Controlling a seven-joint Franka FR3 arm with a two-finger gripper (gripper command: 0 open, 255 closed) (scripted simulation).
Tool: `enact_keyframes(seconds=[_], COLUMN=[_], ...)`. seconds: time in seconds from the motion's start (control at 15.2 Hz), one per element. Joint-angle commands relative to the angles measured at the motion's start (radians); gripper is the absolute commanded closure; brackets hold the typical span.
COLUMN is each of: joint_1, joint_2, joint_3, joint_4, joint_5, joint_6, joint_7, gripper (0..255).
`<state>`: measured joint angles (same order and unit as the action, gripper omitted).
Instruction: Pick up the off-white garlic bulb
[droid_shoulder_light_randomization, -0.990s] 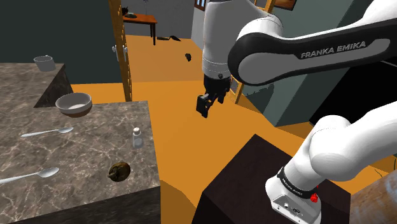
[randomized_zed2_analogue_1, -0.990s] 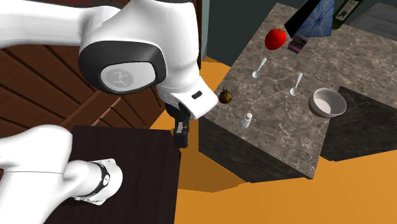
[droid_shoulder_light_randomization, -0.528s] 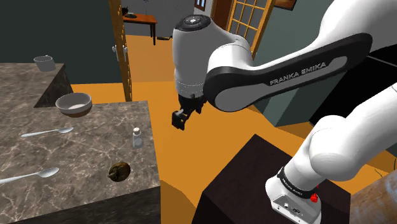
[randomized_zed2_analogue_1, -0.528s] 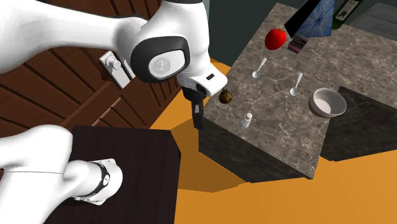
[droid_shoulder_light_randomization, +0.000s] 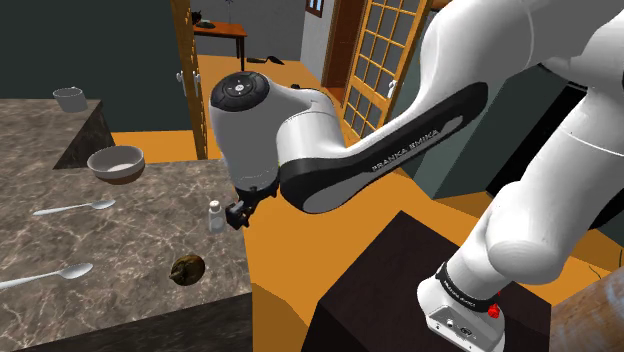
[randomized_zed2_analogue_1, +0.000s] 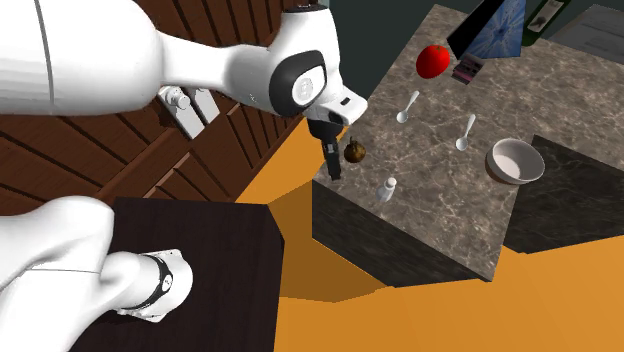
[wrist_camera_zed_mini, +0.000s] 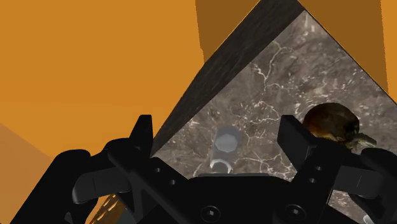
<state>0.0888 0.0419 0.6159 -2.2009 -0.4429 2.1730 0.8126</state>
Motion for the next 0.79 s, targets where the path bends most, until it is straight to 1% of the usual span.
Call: enact_keyframes(seconds=[0.0, 0.13, 0.33, 0.53, 0.73], joint_1=[0.023, 0.059, 0.125, 0.198, 0.275], joint_2=[0.088, 0.174, 0.298, 0.416, 0.529], joint_3=[0.011, 0.008, -0.012, -0.040, -0.071], joint_4=[0.053, 0.114, 0.213, 0.321, 0.439], joint_5=[-0.092, -0.177, -0.289, -0.383, -0.460], joint_6=[0.002, -0.007, -0.028, -0.053, -0.079], joint_7=[0.075, 0.135, 0.207, 0.257, 0.286], gripper=[0, 0, 0, 0, 0])
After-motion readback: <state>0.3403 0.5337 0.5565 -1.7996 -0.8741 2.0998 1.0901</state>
